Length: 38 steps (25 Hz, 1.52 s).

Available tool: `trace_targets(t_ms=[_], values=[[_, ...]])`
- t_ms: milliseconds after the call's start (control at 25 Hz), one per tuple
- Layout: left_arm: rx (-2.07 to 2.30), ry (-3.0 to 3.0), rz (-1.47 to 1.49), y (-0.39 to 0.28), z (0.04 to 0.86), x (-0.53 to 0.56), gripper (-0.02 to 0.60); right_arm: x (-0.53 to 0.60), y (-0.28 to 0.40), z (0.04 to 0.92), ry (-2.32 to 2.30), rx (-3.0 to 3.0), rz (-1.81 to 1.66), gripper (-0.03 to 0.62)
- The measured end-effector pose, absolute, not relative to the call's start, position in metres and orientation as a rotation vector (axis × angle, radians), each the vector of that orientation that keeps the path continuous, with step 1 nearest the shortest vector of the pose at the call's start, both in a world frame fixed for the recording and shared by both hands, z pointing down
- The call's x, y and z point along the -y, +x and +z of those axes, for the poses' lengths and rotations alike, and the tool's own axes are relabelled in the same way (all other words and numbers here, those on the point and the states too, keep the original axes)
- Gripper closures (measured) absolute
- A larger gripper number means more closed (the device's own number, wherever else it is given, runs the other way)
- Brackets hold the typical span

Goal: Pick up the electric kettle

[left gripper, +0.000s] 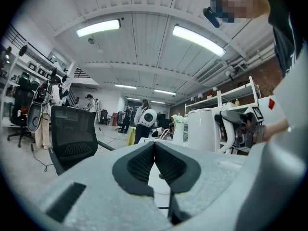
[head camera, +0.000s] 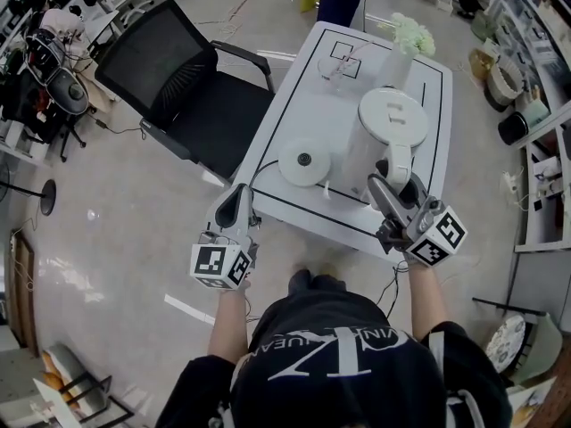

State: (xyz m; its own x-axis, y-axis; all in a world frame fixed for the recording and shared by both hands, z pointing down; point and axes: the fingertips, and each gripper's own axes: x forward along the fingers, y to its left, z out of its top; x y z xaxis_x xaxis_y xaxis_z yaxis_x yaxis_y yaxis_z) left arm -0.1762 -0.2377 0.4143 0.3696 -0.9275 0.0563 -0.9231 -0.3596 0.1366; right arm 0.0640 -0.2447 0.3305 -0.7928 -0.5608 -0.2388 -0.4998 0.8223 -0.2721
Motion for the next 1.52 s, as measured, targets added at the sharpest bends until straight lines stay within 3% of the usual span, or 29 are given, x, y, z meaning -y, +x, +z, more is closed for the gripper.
trace_targets(t_ms=[1520], values=[[1.740,2.483,-0.132,-0.189,0.395,0.232,0.572,0.216,0.100,0.328,-1.002,-2.653,-0.180,0.462]])
